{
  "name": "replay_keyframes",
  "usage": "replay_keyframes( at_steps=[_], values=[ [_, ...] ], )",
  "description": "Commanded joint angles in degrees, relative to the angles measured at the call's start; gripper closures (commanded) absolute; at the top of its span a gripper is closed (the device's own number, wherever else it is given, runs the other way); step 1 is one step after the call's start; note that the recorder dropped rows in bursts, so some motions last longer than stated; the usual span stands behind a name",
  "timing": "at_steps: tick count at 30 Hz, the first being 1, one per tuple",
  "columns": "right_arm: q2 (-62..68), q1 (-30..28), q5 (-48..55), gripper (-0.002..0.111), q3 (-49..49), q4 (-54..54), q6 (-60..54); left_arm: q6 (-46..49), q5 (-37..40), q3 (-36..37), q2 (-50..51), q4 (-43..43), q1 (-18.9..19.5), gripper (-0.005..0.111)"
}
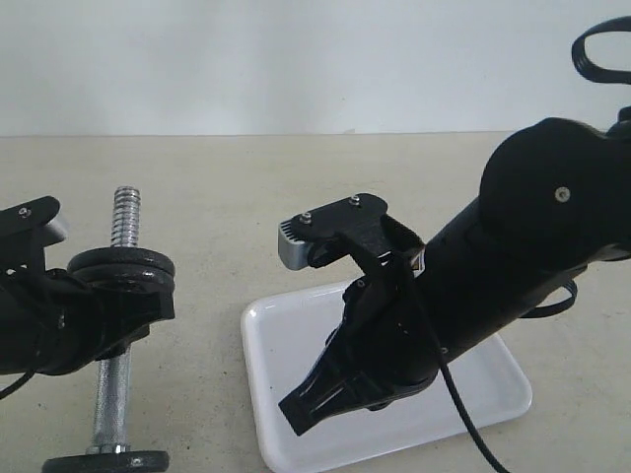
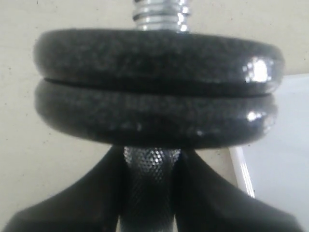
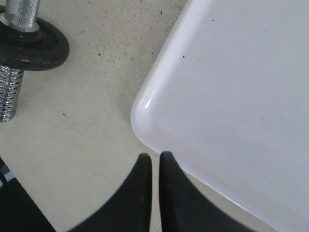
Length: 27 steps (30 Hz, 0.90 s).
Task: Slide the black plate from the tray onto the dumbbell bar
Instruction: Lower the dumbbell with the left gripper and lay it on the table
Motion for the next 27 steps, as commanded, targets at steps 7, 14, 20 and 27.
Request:
replay_keyframes(
  at_steps=[7, 14, 20, 27],
  values=[
    [-0.3, -0.2, 0.1, 0.107, 0.2, -0.2, -1.2, -2.1, 3.1, -2.8, 4.7, 1.6, 0.0, 0.102],
    [-0.3, -0.2, 0.1, 0.107, 0.2, -0.2, -1.2, -2.8, 1.6, -2.8, 6.7, 1.6, 0.0, 0.102],
    [-0.3, -0.2, -0.1, 0.107, 0.2, -0.2, -1.5, -3.6, 1.6, -2.8, 9.4, 1.6, 0.0, 0.102],
    [-0.3, -0.2, -0.4, 0.107, 0.2, -0.1, -1.5, -7.0, 3.3, -2.8, 12.4, 1.6, 0.0, 0.102]
  ],
)
